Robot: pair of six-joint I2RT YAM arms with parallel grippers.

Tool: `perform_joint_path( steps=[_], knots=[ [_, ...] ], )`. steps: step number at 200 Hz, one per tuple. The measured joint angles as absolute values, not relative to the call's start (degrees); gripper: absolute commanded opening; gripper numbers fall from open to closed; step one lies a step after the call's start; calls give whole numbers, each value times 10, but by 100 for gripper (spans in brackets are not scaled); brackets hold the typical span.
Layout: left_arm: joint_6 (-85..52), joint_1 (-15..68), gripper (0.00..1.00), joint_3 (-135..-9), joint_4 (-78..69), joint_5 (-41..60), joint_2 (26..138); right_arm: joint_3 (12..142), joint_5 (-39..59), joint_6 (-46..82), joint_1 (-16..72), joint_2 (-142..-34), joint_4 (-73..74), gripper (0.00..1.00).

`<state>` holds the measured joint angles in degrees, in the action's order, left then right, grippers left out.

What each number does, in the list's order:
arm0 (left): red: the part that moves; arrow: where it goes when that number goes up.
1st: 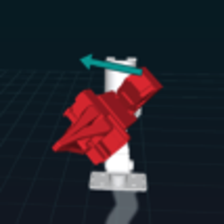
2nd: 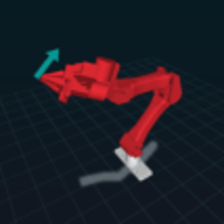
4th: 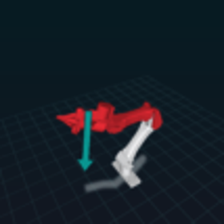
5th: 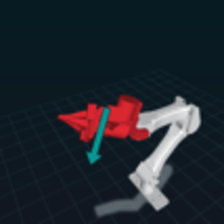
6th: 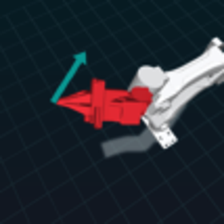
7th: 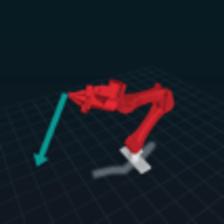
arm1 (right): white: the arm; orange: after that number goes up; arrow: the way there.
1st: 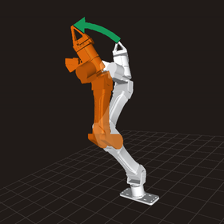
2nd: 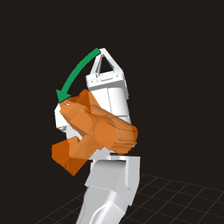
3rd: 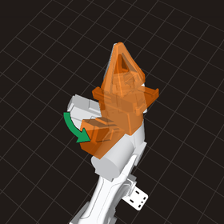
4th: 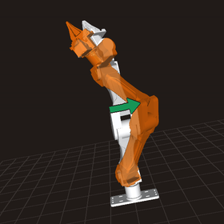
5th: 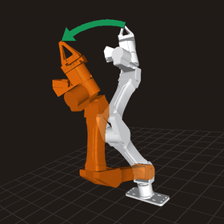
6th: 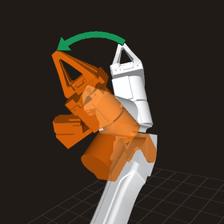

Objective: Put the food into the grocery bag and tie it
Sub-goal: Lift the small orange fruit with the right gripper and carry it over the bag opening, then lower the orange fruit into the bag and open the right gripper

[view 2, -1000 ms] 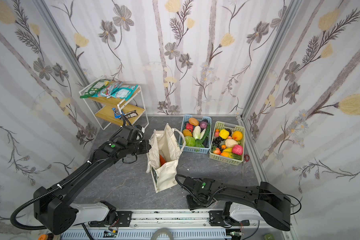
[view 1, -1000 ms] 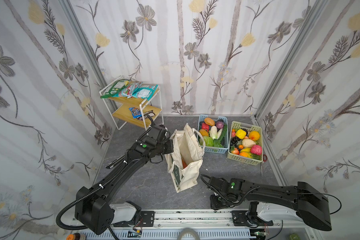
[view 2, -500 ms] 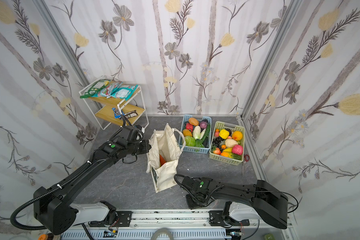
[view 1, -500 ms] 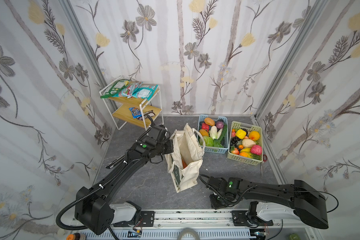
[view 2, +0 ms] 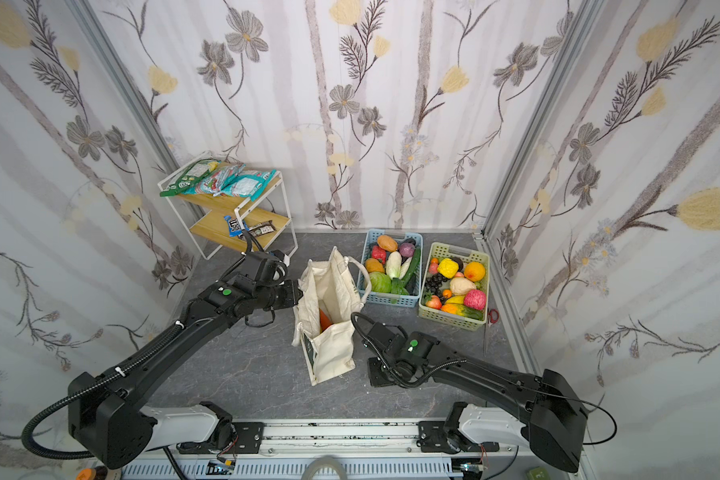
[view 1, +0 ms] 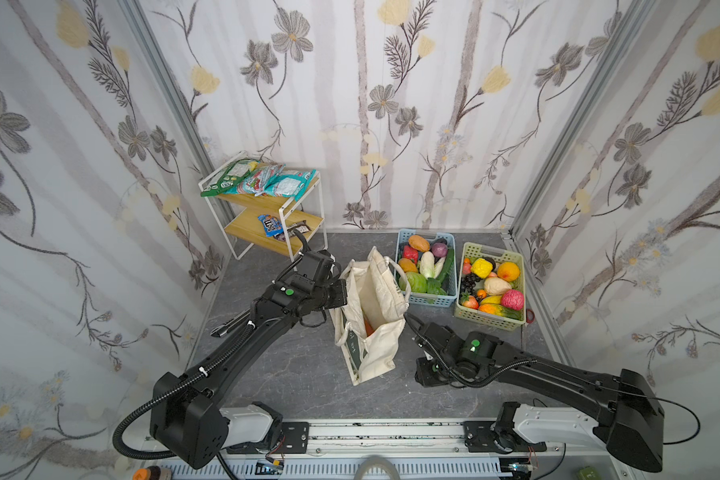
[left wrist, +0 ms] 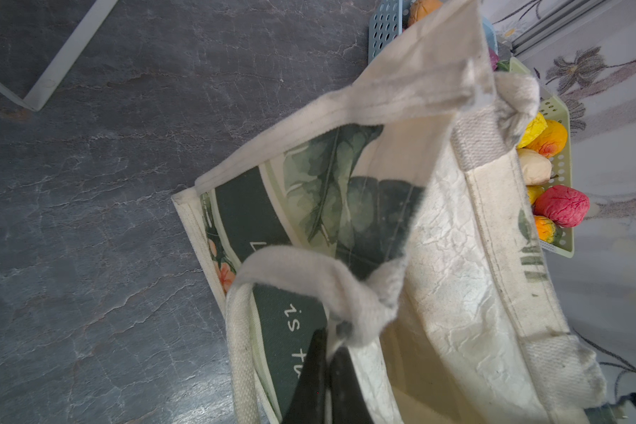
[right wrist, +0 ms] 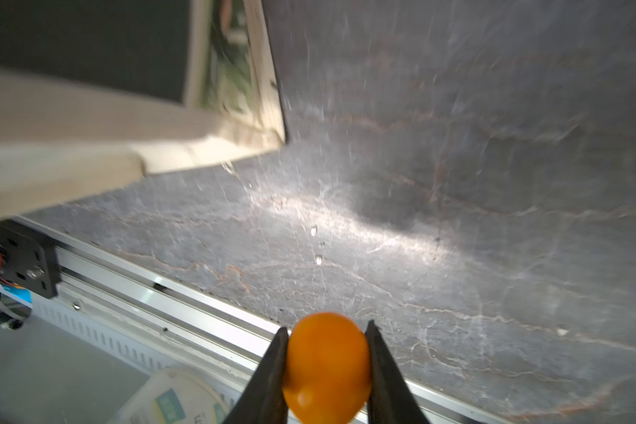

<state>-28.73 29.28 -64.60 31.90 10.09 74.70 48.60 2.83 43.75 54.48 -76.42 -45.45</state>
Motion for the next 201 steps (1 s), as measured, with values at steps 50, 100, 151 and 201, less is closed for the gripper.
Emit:
perform_joint_path(
  steps=[50, 100, 151, 201],
  knots=[
    [-289, 294, 0, -646, 315, 106, 755, 683, -67, 333, 453, -792, -552, 32],
    [-291, 301, 0, -646, 307, 108, 763, 893, -116, 240, 439, -901, -576, 32],
    [-292, 303, 0, -646, 306, 107, 762, 1004, -106, 194, 480, -1007, -551, 33],
    [-292, 303, 0, -646, 307, 105, 756, 1011, -60, 178, 518, -1081, -512, 33]
  ],
)
